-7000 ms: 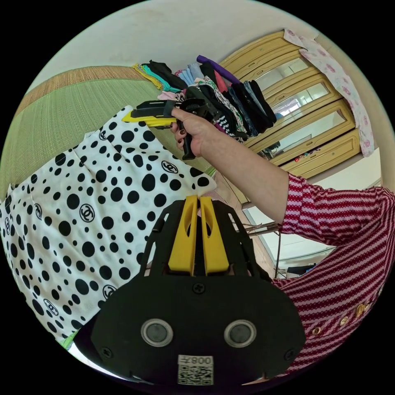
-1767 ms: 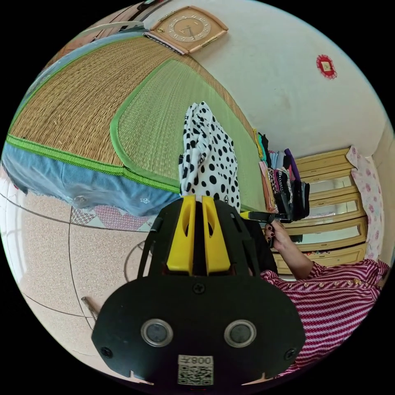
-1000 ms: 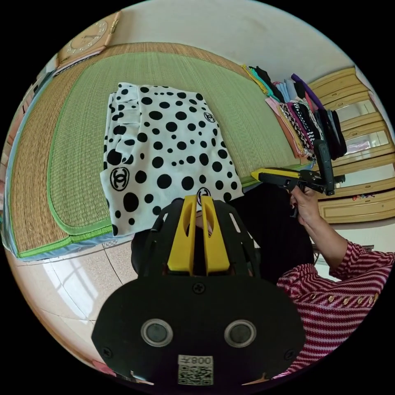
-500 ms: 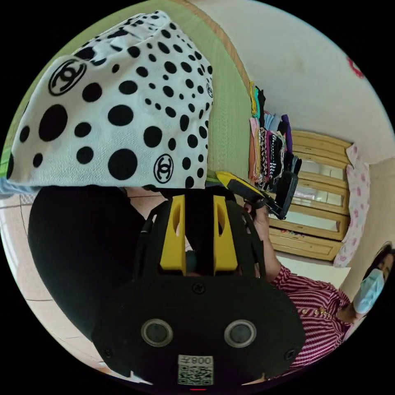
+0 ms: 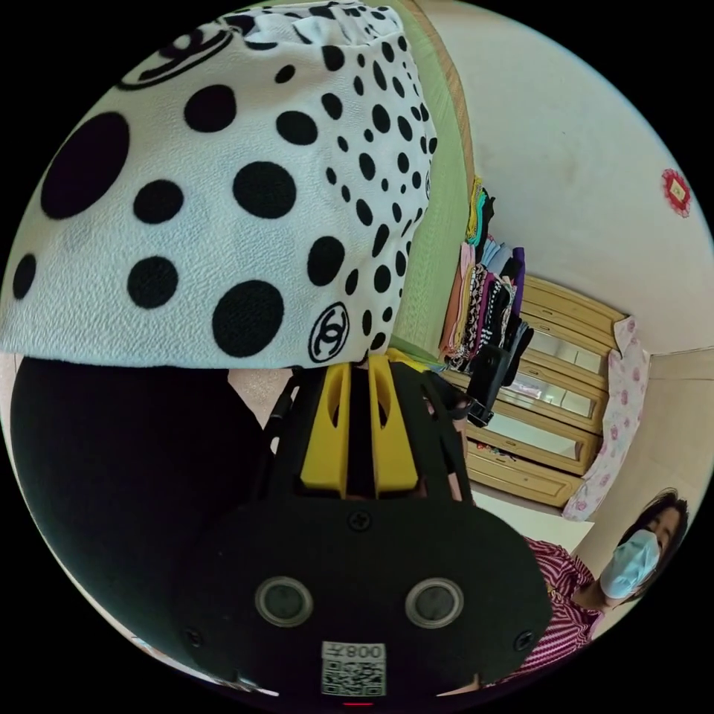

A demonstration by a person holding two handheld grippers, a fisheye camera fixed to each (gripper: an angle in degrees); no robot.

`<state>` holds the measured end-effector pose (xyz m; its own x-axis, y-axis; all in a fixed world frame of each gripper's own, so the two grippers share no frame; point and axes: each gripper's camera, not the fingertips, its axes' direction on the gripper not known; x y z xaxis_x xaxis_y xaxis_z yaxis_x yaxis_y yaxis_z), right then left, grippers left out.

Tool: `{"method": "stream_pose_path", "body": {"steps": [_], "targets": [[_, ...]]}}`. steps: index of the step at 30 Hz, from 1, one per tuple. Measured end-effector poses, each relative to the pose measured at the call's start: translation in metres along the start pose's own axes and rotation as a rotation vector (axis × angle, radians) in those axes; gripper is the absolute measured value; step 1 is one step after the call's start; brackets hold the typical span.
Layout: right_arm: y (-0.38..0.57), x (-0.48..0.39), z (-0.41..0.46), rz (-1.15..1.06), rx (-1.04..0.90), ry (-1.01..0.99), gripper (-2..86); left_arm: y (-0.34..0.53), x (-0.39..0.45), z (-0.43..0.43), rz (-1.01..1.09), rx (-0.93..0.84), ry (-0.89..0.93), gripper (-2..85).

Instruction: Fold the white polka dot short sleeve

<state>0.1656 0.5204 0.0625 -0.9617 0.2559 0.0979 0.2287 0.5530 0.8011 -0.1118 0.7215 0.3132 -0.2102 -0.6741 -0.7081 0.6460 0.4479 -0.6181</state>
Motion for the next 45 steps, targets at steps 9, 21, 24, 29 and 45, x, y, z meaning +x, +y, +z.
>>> {"method": "stream_pose_path", "body": {"steps": [9, 21, 24, 29, 45], "targets": [[-0.005, 0.042, -0.002, 0.044, 0.006, -0.143, 9.0, -0.011, 0.011, -0.02, 0.055, -0.006, 0.028, 2.9], [-0.005, 0.09, 0.002, 0.094, 0.014, -0.295, 8.6, -0.009, 0.009, -0.043, 0.075, -0.006, 0.078, 2.4], [-0.002, 0.103, 0.003, 0.114, 0.024, -0.345, 8.9, -0.007, 0.006, -0.049, 0.074, 0.004, 0.097, 2.3], [0.004, 0.122, 0.001, 0.141, 0.05, -0.414, 9.6, -0.001, 0.003, -0.061, 0.074, 0.028, 0.147, 2.3], [0.017, 0.163, 0.011, 0.223, 0.098, -0.59, 10.5, 0.019, -0.017, -0.084, 0.065, 0.078, 0.25, 2.1]]}}
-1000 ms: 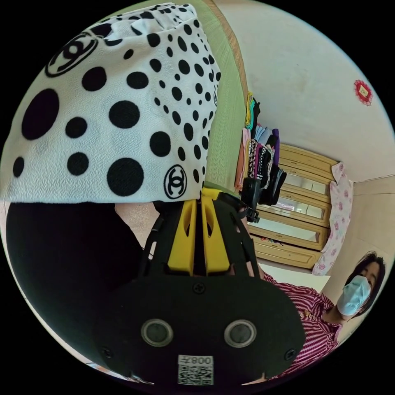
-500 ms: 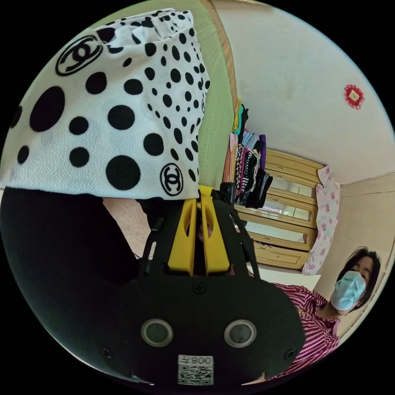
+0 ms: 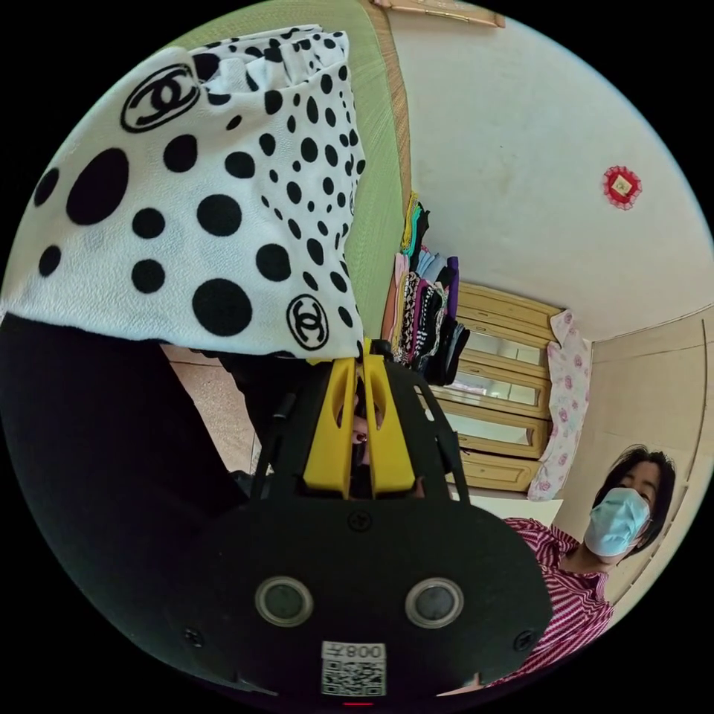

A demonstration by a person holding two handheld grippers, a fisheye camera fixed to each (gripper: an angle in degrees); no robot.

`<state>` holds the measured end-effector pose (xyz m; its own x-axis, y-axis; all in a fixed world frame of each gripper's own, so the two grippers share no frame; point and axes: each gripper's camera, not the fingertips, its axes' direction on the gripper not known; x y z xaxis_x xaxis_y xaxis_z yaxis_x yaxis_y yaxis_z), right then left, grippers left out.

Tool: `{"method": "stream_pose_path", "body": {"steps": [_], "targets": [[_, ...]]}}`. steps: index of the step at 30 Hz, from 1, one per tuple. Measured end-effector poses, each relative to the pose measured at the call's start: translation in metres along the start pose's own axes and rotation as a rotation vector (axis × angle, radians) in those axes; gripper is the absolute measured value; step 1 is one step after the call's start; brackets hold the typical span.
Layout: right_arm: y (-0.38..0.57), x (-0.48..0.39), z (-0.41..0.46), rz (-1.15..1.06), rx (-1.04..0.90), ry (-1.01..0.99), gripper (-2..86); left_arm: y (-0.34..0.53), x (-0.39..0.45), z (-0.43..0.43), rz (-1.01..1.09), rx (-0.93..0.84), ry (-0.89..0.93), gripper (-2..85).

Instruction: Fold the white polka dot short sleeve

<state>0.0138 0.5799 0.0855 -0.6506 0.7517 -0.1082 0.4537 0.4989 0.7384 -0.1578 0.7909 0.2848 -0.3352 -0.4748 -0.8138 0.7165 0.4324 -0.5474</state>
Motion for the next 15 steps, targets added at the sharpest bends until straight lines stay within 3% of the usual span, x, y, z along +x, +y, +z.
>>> {"method": "stream_pose_path", "body": {"steps": [15], "targets": [[0.009, 0.012, -0.006, 0.01, 0.048, -0.107, 12.2, 0.022, -0.009, -0.012, -0.012, 0.021, 0.064, 2.1]]}}
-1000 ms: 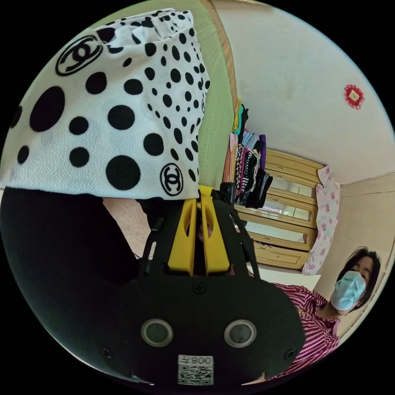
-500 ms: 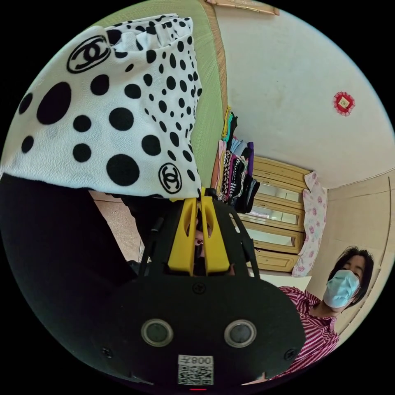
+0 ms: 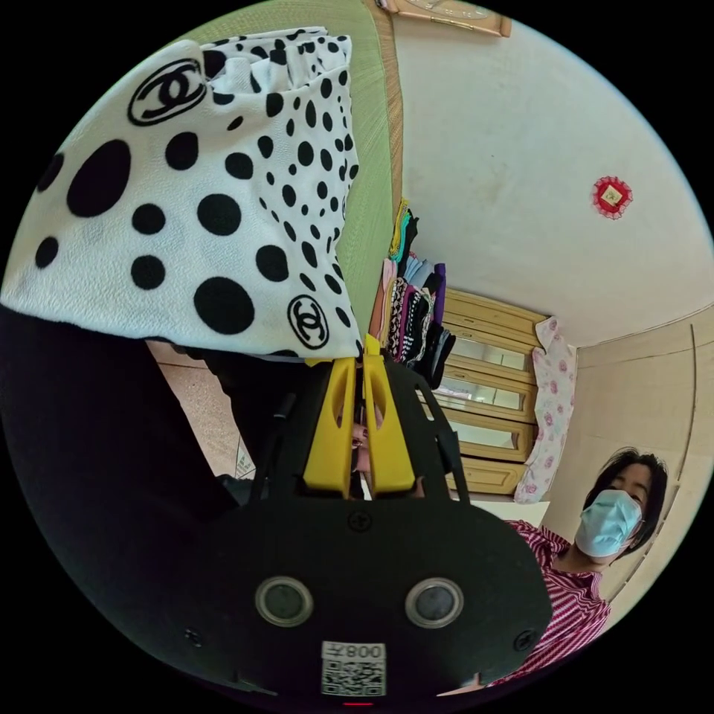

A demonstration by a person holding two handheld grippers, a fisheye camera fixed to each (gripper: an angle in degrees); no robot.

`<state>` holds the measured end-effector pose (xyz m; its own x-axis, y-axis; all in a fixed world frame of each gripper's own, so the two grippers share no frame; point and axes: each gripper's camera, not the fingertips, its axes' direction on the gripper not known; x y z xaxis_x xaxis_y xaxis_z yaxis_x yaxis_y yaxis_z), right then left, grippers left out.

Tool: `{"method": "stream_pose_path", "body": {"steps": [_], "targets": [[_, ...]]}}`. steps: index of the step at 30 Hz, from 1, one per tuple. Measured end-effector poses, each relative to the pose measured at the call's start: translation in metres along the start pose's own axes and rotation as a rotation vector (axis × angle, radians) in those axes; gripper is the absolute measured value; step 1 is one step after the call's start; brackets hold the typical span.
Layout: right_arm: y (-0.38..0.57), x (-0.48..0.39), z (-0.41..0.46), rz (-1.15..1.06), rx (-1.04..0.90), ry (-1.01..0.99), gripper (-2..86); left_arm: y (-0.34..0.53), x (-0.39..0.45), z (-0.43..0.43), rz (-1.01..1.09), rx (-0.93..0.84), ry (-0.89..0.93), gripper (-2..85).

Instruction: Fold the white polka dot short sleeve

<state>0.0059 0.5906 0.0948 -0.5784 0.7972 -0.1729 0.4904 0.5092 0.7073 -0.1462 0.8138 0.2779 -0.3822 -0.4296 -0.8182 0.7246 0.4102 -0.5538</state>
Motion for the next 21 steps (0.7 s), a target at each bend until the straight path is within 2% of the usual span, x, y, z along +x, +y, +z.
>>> {"method": "stream_pose_path", "body": {"steps": [11, 21], "targets": [[-0.006, 0.003, 0.023, 0.012, -0.016, -0.028, 10.3, 0.019, 0.0, 0.004, 0.001, -0.014, -0.01, 2.1], [-0.007, -0.003, 0.037, 0.012, -0.037, 0.012, 3.1, 0.044, 0.0, 0.004, 0.025, -0.039, -0.055, 1.6]]}}
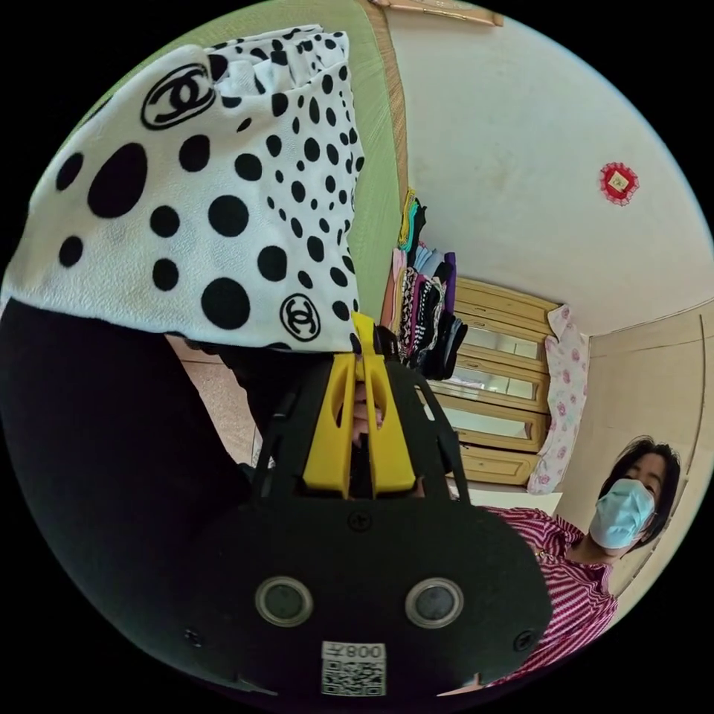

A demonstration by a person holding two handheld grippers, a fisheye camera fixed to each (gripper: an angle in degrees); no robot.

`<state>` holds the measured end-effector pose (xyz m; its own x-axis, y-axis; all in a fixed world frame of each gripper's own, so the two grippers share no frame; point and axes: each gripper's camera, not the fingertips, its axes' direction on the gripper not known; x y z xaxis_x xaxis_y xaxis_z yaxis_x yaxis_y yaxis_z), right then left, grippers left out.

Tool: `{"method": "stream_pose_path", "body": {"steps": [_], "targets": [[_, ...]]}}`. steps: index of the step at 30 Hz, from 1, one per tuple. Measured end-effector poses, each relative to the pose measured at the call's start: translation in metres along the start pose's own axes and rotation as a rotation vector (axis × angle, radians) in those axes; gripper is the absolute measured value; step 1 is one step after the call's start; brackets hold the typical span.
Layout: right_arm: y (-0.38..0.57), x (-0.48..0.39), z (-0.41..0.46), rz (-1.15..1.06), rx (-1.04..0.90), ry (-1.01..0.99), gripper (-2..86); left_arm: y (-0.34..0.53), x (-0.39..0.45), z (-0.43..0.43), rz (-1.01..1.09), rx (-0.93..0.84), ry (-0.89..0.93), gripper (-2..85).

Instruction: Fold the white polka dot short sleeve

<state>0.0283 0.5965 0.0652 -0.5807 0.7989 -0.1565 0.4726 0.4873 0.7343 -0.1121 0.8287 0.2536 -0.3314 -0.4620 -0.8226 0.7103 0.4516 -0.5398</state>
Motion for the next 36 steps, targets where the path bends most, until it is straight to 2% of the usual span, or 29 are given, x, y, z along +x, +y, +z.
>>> {"method": "stream_pose_path", "body": {"steps": [3, 7, 11, 14, 24, 29, 36], "targets": [[-0.001, -0.004, 0.001, 0.003, -0.006, 0.018, 2.6, 0.012, 0.009, -0.019, 0.048, 0.021, -0.014, 1.2], [-0.002, -0.011, 0.001, 0.002, -0.019, 0.054, 2.3, 0.03, 0.02, -0.074, 0.094, 0.131, -0.127, 1.7], [-0.003, -0.016, 0.005, 0.002, -0.031, 0.083, 2.2, 0.05, 0.006, -0.126, 0.03, 0.274, -0.184, 5.2], [-0.003, -0.019, 0.009, 0.004, -0.037, 0.09, 2.2, 0.056, -0.005, -0.14, -0.01, 0.316, -0.186, 7.6], [-0.001, -0.03, 0.022, 0.02, -0.037, 0.126, 2.2, 0.039, -0.008, -0.122, -0.021, 0.222, -0.176, 11.2], [-0.002, -0.034, 0.026, 0.022, -0.037, 0.136, 2.2, 0.026, 0.008, -0.115, -0.01, 0.136, -0.246, 7.6], [-0.002, -0.041, 0.029, 0.025, -0.03, 0.144, 2.2, 0.029, 0.032, -0.111, 0.039, 0.105, -0.257, 4.0]]}}
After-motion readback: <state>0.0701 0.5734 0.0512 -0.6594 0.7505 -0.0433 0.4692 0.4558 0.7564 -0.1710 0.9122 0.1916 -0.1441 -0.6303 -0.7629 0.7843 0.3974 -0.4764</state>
